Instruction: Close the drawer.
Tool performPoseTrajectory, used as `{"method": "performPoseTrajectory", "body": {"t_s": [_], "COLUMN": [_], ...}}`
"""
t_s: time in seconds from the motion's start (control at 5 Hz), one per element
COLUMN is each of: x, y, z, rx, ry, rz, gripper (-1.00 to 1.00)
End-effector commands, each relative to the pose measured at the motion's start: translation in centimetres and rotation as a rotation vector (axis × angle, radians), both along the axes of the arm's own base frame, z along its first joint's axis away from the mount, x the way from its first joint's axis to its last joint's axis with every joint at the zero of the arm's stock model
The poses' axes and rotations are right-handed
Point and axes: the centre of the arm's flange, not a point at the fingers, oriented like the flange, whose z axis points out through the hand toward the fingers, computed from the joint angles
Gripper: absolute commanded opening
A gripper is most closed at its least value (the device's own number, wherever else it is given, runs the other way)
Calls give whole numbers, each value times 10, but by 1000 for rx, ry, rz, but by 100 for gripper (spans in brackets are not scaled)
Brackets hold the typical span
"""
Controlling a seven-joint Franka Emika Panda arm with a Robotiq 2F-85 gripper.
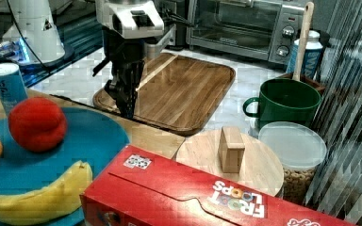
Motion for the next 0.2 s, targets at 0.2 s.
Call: {"method": "performPoseTrajectory", "body": {"t_s": [0.2], "x": [-10], "y": [-108], "z": [66], "rx": [-138], "ry": [-152], "rz": [-132], "gripper": [-100]}}
